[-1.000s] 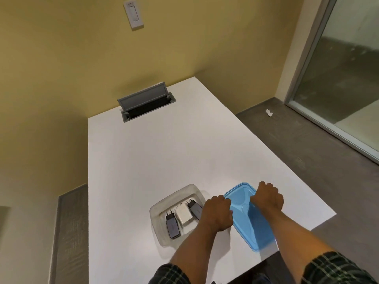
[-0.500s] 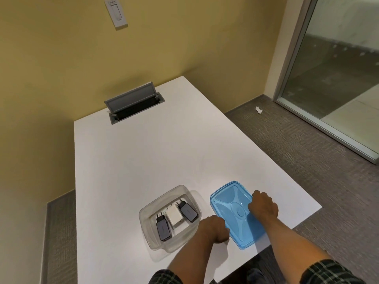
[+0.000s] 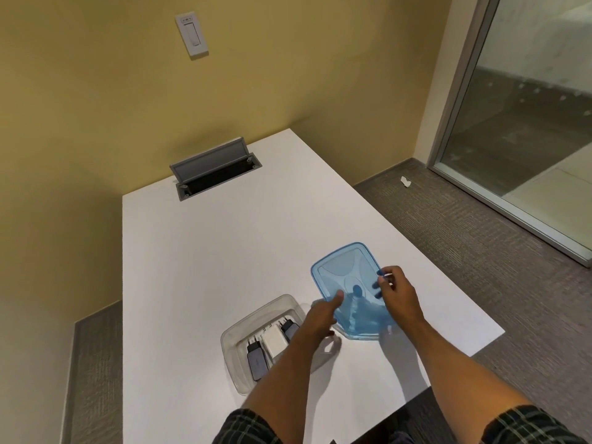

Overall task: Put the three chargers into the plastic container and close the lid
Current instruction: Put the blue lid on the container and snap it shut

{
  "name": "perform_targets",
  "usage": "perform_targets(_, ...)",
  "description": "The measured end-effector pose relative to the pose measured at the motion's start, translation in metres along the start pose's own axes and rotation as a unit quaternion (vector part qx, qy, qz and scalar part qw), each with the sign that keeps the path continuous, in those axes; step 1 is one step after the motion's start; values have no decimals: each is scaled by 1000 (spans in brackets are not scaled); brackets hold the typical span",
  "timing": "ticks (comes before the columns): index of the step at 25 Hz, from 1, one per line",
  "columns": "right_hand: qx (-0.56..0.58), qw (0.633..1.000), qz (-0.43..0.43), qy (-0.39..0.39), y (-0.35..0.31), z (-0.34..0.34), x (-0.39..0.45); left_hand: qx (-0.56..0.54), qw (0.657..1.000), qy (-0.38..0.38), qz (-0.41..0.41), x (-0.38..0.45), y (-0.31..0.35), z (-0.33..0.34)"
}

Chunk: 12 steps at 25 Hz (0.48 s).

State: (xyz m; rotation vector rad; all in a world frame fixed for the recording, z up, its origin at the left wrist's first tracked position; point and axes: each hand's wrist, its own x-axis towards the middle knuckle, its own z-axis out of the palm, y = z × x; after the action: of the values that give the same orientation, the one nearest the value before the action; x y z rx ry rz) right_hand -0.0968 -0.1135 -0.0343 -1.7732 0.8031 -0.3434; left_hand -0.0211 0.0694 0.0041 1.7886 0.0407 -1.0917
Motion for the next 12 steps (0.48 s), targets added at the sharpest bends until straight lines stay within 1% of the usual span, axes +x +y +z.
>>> perform_targets(2, -22, 998, -62, -18, -21, 9, 0, -76, 997, 2, 6, -1, 11, -17)
perform_targets(4, -99, 986, -130, -38, -36, 18, -1, -180, 983, 16, 10, 2, 18, -39)
perform_targets(5, -153, 971, -177, -45, -41, 22, -1, -238, 971, 23, 10, 3, 21, -51)
perform_targets(6, -204, 949, -233, -53, -44, 27, -1, -282, 959, 25, 10, 2, 25, -63)
perform_targets(7, -240, 924, -290, -68, -46, 31, -1, -301, 953, 35, 11, 2, 27, -76)
perform_targets(9, -270, 879, -379, -107, -50, 42, -2, -316, 947, 61, 18, -3, 29, -96)
perform_targets(12, -283, 835, -452, -134, -51, 61, -5, -353, 930, 101, 23, -10, 25, -118)
